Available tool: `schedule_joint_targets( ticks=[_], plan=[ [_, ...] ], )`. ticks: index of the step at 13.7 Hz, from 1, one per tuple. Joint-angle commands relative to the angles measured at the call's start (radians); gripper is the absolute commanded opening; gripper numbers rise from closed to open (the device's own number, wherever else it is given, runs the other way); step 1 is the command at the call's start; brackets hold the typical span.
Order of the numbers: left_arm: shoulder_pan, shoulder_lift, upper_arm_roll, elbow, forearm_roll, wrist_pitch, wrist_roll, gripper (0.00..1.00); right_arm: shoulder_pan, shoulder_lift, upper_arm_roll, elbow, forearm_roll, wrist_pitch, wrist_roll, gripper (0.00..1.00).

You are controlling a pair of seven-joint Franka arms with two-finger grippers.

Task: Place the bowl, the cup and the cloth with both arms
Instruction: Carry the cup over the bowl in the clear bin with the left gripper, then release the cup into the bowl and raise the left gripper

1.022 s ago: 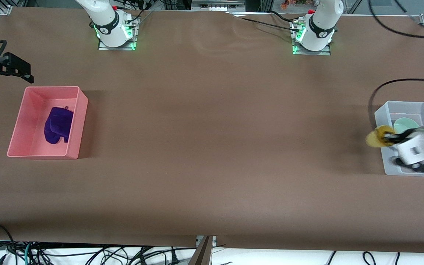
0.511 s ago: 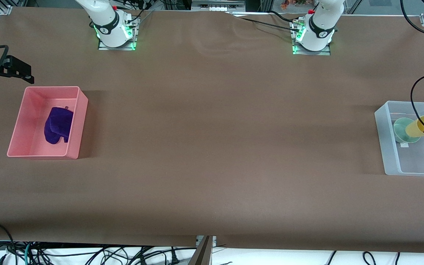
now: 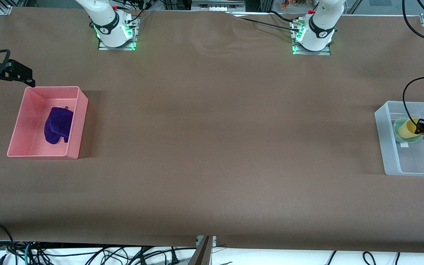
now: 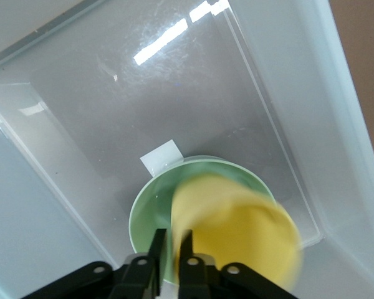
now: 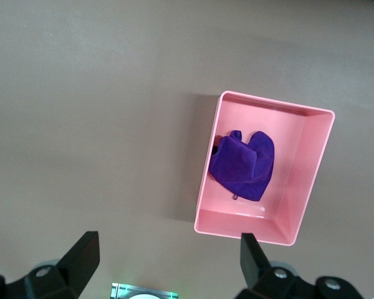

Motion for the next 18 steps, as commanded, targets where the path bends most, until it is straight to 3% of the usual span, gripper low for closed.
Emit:
schedule_joint_targets(
  ticks=[1,5,8,11,13,15,18],
  plan=[
    [0.006,-0.038,-0.04,0.006,-0.004,-0.051,0.012,1.0,-0.008,-0.004,0.0,-0.003,-0.007,0.011,-0.006,1.0],
    [0.003,-0.176,-0.18,0.034,-0.031,-0.276,-0.123,1.0,-0.005,-0.002,0.001,-0.003,-0.004,0.017,0.016,1.0],
    [0.004,-0.227,-0.342,0.091,-0.116,-0.508,-0.455,1.0,-0.006,0.008,0.001,-0.003,-0.007,0.032,0.007,1.0],
    [-0.003,-0.253,-0.525,0.176,-0.108,-0.684,-0.739,1.0,-0.005,0.01,0.001,-0.003,-0.007,0.035,-0.001,1.0],
    [-0.011,-0.256,-0.602,0.227,-0.097,-0.743,-0.836,1.0,-0.006,0.012,0.001,-0.003,-0.009,0.035,-0.003,1.0],
    [-0.078,-0.312,-0.582,0.232,-0.098,-0.749,-0.83,1.0,-0.006,0.013,0.001,-0.003,-0.007,0.037,-0.003,1.0],
    [-0.39,-0.406,-0.217,0.22,-0.205,-0.742,-0.83,1.0,-0.008,0.015,0.001,-0.003,-0.007,0.035,-0.004,1.0]
  ],
)
